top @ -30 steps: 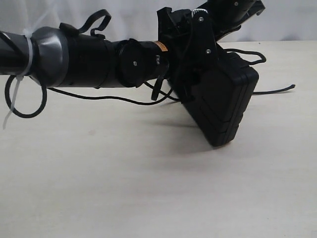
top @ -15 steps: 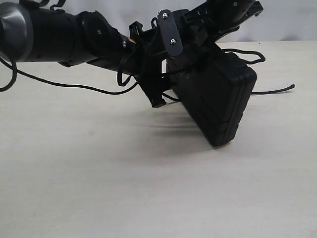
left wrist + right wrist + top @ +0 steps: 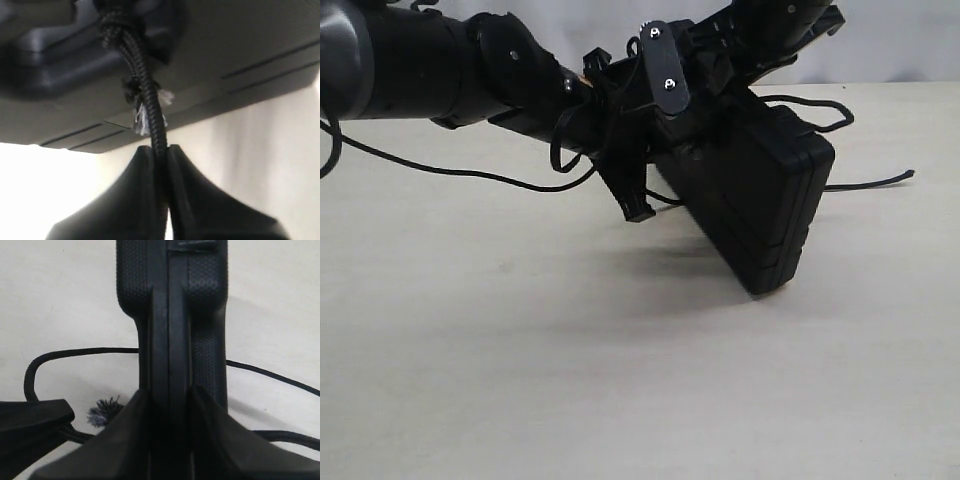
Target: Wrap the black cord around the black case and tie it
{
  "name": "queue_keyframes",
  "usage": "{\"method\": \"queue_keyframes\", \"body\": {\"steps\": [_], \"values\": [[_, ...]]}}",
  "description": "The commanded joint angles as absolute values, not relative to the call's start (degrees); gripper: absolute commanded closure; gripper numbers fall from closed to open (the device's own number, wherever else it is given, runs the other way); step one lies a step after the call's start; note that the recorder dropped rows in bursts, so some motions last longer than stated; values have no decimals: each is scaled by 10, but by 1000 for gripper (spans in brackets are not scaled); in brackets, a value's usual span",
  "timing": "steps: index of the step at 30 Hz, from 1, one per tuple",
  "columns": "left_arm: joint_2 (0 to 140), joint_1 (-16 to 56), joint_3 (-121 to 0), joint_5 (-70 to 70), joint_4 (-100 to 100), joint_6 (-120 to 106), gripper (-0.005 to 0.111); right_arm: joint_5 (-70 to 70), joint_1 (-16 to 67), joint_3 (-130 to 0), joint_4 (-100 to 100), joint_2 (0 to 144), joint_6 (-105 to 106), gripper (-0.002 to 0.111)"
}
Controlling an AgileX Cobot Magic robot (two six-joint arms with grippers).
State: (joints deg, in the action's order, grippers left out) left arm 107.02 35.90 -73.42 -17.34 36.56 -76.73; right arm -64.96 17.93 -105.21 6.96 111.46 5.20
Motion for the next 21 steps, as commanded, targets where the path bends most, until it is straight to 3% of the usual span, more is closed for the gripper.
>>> {"method": "queue_keyframes", "body": {"steps": [1, 21], "values": [[1065, 364, -734, -97, 402, -763, 107, -690, 181, -1036, 81, 1132, 52, 104], [1102, 415, -741, 20, 399, -750, 107, -686, 181, -1036, 77, 1132, 52, 104]]}}
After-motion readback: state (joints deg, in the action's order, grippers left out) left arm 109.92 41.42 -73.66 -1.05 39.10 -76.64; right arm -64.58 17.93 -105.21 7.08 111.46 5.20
